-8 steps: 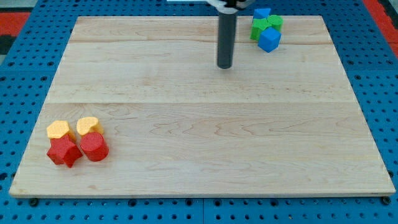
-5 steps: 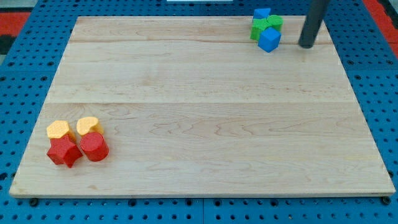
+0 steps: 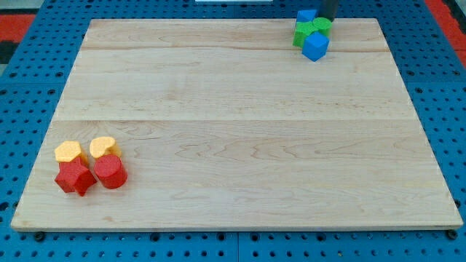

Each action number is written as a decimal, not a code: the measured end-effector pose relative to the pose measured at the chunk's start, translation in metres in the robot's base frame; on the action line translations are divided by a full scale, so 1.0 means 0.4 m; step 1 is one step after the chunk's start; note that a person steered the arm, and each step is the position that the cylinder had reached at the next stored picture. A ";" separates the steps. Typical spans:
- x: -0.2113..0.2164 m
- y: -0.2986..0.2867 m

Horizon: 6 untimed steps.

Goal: Push the blue triangle left to the green star

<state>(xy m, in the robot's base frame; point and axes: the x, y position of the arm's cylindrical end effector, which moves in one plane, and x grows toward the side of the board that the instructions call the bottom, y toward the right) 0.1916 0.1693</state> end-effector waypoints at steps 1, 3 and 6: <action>0.011 -0.109; 0.085 -0.208; 0.009 -0.340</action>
